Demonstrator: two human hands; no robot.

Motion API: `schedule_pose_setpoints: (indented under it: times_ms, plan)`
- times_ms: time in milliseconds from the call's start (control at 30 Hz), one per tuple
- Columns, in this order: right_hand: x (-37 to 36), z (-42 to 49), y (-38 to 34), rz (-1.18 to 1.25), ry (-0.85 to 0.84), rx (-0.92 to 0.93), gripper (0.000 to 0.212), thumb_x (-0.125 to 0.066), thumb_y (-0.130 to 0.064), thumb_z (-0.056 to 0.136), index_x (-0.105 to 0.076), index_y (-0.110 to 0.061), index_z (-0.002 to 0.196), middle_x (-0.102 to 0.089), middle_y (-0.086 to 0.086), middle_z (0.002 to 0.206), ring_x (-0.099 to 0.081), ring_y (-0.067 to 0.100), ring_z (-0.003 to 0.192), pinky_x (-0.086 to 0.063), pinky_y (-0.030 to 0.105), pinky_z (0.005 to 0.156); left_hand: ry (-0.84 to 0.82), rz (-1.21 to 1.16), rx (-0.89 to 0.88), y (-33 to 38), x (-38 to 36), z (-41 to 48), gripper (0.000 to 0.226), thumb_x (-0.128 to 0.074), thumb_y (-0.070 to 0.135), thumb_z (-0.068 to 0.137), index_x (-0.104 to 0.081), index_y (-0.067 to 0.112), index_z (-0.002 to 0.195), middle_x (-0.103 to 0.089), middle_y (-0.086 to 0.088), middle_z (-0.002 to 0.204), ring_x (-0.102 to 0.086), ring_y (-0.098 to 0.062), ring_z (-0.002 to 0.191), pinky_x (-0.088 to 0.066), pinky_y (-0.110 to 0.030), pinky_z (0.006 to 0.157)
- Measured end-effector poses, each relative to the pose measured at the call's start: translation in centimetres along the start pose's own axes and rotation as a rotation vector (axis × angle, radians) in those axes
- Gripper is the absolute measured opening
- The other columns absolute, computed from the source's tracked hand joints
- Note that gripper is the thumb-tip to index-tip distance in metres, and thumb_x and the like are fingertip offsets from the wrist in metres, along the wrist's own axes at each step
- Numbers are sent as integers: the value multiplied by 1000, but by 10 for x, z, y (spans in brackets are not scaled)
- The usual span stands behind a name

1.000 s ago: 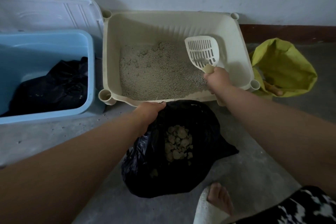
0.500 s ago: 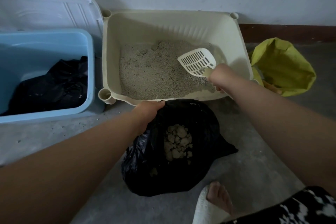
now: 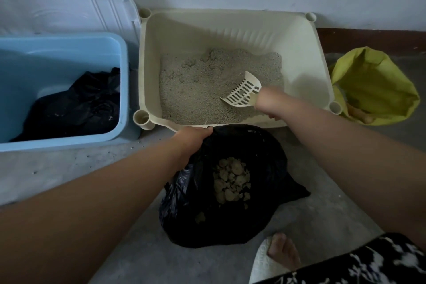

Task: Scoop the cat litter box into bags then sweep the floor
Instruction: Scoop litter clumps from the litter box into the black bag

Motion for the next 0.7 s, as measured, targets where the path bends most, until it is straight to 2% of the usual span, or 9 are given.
schedule_pose_setpoints:
  times_ms: [100,233,267,367,500,567,700]
  plan:
    - [-10,13,-10,134,61,41,21,-42,-15,97,-58,-2,98,-50,10,68,-53,25,59,-43,29,49,-4,-13,11,-1,6,3,42,-65,40,86,-67,10,115,-67,-14,114,-63,-32,106,-47,-46,101]
    - [-15,36,-37,262,100,66,16,-46,-11,96,-57,-6,86,-56,11,80,-51,23,62,-34,25,45,-10,-33,31,-1,13,5,35,-63,37,89,-68,10,111,-69,-14,110,-65,-31,103,-50,-46,98]
    - [-19,41,-45,306,100,61,18,-45,-10,97,-59,-4,87,-61,13,85,-52,22,64,-35,26,46,-15,-48,28,0,14,5,33,-62,35,90,-68,10,111,-69,-14,109,-66,-30,102,-50,-45,97]
    - [-36,50,-64,457,107,28,27,-45,-13,97,-60,3,113,-64,19,111,-54,22,82,-40,28,57,-33,-84,28,1,14,6,30,-60,31,92,-68,10,111,-70,-13,108,-67,-29,101,-51,-44,97]
    - [-50,49,-64,535,171,67,30,-50,-23,95,-60,-1,113,-64,17,110,-61,29,92,-38,28,67,-30,-75,19,-1,16,10,33,-62,33,90,-68,9,113,-70,-14,109,-67,-29,101,-51,-45,97]
    - [-49,46,-60,530,214,94,32,-52,-23,94,-58,-1,117,-63,17,114,-60,31,102,-35,26,70,-36,-56,16,-2,16,10,35,-62,35,90,-68,10,114,-70,-13,110,-66,-29,103,-50,-45,99]
    - [-51,38,-51,516,267,145,31,-55,-20,93,-55,1,117,-61,20,115,-57,34,106,-38,29,75,-42,-51,7,0,15,10,35,-63,36,89,-68,13,115,-69,-12,113,-65,-29,105,-49,-44,100]
Point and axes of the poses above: each hand's wrist, its own z-axis towards the middle knuckle, its own x-axis out of the back of the hand, y = z × x, the point moved 3 cm from there along z, towards the middle knuckle
